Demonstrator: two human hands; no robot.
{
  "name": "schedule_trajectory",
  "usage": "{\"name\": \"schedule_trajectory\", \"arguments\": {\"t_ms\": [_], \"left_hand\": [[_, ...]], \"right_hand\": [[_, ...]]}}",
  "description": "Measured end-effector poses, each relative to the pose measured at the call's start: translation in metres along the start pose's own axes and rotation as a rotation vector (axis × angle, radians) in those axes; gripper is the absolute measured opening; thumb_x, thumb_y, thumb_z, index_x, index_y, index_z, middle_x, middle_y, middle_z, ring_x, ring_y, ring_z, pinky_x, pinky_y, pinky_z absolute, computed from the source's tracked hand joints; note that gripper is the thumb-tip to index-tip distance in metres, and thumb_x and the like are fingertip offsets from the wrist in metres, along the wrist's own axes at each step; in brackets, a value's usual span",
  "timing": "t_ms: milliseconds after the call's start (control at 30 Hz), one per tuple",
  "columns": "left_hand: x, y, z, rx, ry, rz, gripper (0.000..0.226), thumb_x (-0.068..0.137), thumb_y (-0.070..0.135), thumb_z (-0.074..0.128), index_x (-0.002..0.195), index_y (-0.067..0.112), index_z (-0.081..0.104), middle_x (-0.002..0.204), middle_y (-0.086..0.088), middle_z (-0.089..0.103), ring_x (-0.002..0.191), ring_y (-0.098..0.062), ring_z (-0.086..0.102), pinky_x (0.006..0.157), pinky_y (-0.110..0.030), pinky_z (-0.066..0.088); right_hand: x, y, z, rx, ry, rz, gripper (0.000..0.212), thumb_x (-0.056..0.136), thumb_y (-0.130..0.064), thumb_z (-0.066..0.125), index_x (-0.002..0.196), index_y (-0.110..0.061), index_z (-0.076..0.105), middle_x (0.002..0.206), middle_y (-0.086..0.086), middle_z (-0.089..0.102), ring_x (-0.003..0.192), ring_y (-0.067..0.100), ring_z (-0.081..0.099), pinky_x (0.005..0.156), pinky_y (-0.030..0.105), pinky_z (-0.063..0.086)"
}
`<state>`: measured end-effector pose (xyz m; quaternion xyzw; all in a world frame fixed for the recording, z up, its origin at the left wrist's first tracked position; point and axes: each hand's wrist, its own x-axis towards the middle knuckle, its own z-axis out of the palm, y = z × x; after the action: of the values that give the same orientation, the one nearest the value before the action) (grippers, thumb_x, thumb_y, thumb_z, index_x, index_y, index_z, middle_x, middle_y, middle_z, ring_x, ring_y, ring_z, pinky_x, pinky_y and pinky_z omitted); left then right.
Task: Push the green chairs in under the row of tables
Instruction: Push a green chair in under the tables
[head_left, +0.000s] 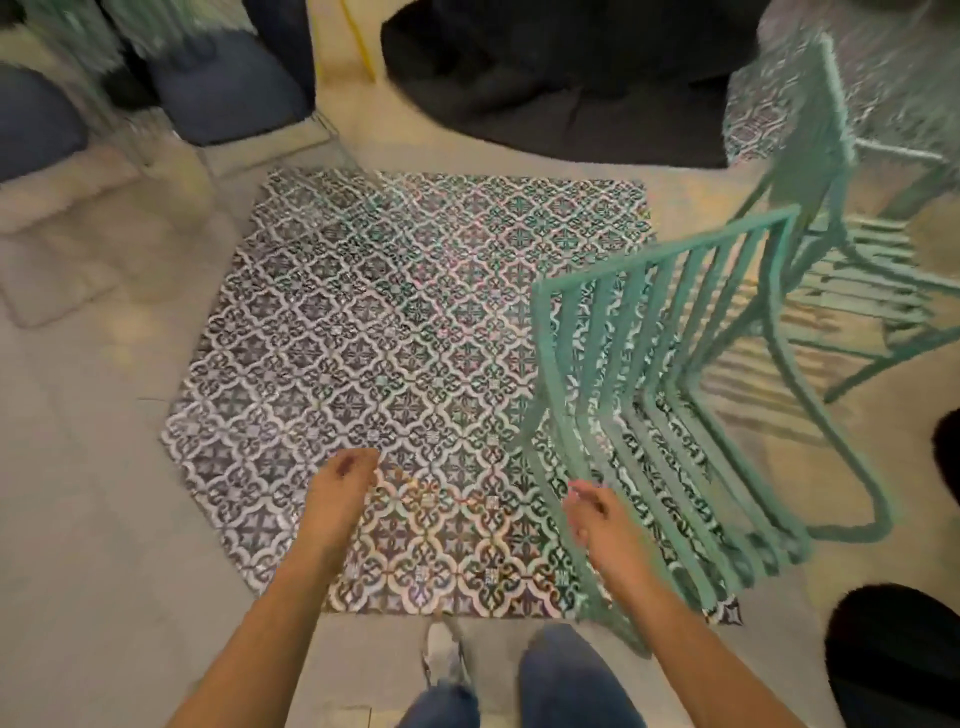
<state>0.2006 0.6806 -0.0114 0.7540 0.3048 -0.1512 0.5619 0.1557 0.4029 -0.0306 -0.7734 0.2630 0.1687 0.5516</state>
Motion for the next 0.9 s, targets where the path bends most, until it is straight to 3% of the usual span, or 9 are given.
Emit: {"name": "schedule_trajectory", "arguments": {"t_ms": [133,300,433,500,633,667,767,900], "left_hand": [[0.068,0.058,-0.025,-0.125,-0.030,-0.009,0.017,0.098,0.030,0.050,0.107,0.023,0.061,0.112,-0.001,0.066,0.107,-0.020,0.061,0.100,-0.046,0.045],[0.159,0.142,-0.027,-0.058,-0.069,0.083,0.021,0.097,0.032,0.051,0.109,0.019,0.064,0.108,-0.001,0.070,0.103,-0.020,0.064,0.095,-0.042,0.049],[0.221,0.216,-0.018,0.014,-0.080,0.146,0.016,0.095,0.029,0.055,0.098,0.019,0.067,0.100,-0.001,0.073,0.097,-0.020,0.068,0.094,-0.044,0.050],[0.248,0.252,-0.011,0.051,-0.122,0.187,0.016,0.093,0.031,0.057,0.098,0.020,0.068,0.101,0.000,0.073,0.098,-0.020,0.067,0.096,-0.045,0.049],[0.300,0.319,0.013,0.162,-0.207,0.227,0.024,0.088,0.045,0.060,0.102,0.028,0.067,0.104,0.007,0.072,0.101,-0.013,0.065,0.097,-0.048,0.048],[0.316,0.337,0.025,0.179,-0.244,0.241,0.025,0.087,0.047,0.060,0.104,0.030,0.067,0.107,0.008,0.071,0.103,-0.012,0.064,0.099,-0.049,0.046],[0.367,0.388,0.069,0.224,-0.343,0.277,0.027,0.087,0.046,0.061,0.110,0.032,0.064,0.112,0.007,0.068,0.108,-0.013,0.062,0.105,-0.048,0.041],[0.437,0.447,0.147,0.292,-0.502,0.313,0.037,0.084,0.052,0.062,0.115,0.032,0.062,0.114,0.006,0.067,0.110,-0.018,0.061,0.105,-0.052,0.039]], "right_hand": [[0.053,-0.077,0.025,0.186,0.049,-0.026,0.018,0.097,-0.025,0.049,0.112,-0.021,0.057,0.103,-0.003,0.065,0.093,0.012,0.062,0.073,0.024,0.049],[0.151,-0.162,0.047,0.291,0.128,-0.081,0.021,0.097,-0.031,0.048,0.112,-0.021,0.059,0.105,-0.005,0.067,0.096,0.012,0.064,0.082,0.032,0.053],[0.224,-0.229,0.050,0.230,0.135,-0.165,0.018,0.097,-0.029,0.048,0.107,-0.022,0.061,0.098,-0.005,0.068,0.089,0.007,0.065,0.080,0.026,0.052],[0.251,-0.257,0.044,0.141,0.148,-0.198,0.019,0.097,-0.026,0.048,0.109,-0.019,0.061,0.097,-0.005,0.067,0.084,0.011,0.064,0.075,0.022,0.053],[0.296,-0.286,0.024,0.044,0.253,-0.165,0.022,0.096,-0.025,0.052,0.115,-0.018,0.060,0.105,-0.004,0.065,0.075,0.001,0.058,0.056,0.003,0.041],[0.310,-0.289,0.018,0.049,0.293,-0.134,0.026,0.095,-0.028,0.053,0.118,-0.018,0.059,0.110,-0.002,0.065,0.081,0.004,0.059,0.063,0.004,0.043],[0.351,-0.295,0.000,0.095,0.393,-0.011,0.040,0.094,-0.035,0.053,0.132,-0.023,0.051,0.129,0.000,0.059,0.109,0.015,0.057,0.096,0.034,0.046],[0.397,-0.304,-0.018,0.195,0.520,0.115,0.045,0.096,-0.034,0.051,0.138,-0.021,0.044,0.135,0.001,0.053,0.115,0.019,0.055,0.098,0.036,0.045]]}}
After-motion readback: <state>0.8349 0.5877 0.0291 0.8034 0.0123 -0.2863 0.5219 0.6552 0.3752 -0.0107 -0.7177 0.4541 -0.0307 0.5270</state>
